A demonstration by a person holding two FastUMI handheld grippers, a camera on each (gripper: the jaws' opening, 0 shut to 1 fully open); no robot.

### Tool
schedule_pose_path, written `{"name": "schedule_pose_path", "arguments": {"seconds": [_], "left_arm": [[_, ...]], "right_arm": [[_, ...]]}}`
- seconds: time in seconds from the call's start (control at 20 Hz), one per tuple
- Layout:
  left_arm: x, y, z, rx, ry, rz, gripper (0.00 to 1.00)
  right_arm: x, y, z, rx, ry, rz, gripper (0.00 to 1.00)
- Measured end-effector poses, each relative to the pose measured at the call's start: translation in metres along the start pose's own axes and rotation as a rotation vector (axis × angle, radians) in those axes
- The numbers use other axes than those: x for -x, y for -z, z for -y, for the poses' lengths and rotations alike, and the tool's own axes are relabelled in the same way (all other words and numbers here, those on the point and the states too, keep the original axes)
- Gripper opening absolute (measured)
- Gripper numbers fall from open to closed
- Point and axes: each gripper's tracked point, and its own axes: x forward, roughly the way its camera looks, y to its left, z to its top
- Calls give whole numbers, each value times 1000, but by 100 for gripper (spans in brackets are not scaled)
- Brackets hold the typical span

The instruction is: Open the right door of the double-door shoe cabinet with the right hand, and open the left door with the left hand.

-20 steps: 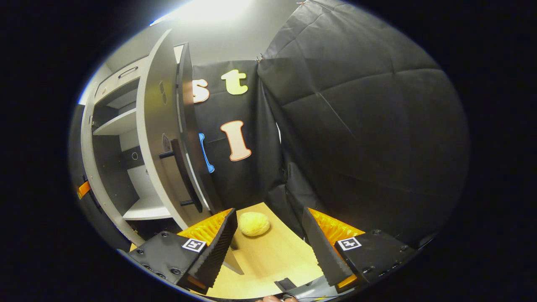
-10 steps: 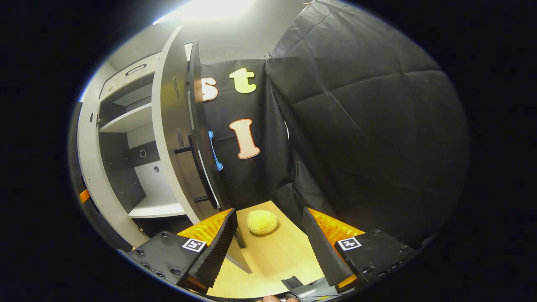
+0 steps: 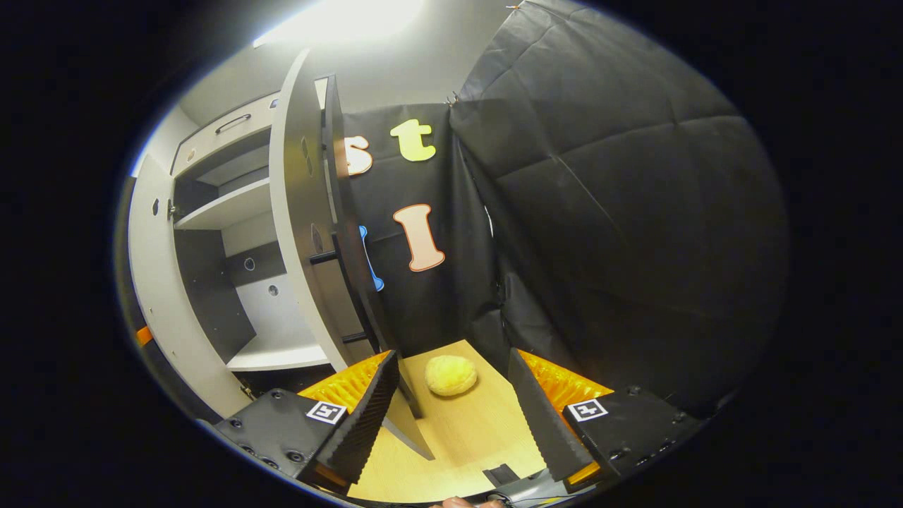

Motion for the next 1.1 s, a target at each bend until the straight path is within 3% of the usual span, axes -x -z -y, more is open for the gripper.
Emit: {"name": "schedule_pose_path", "arguments": {"seconds": [0.15, 0.2, 0.3, 0.35, 0.55, 0.95, 1.1], "left_arm": [[1, -6, -57, 8, -94, 37, 1], [-2, -4, -76, 23, -110, 49, 1], [-5, -1, -65, 160, 7, 51, 0], [-4, 0, -67, 172, 9, 49, 4], [-3, 0, -71, 94, -12, 45, 1], [53, -42, -94, 169, -90, 125, 0], [80, -62, -81, 154, -100, 161, 5]], "right_arm": [[1, -5, -2, -14, -9, 9, 93], [1, -7, -4, -17, -16, 10, 98], [2, -13, -10, -13, -33, 19, 98], [5, -16, -10, -6, -34, 30, 98], [8, -18, -20, 29, -47, 42, 98], [15, -29, -46, 64, -100, 84, 98], [16, -42, -68, 77, -143, 113, 98]]}}
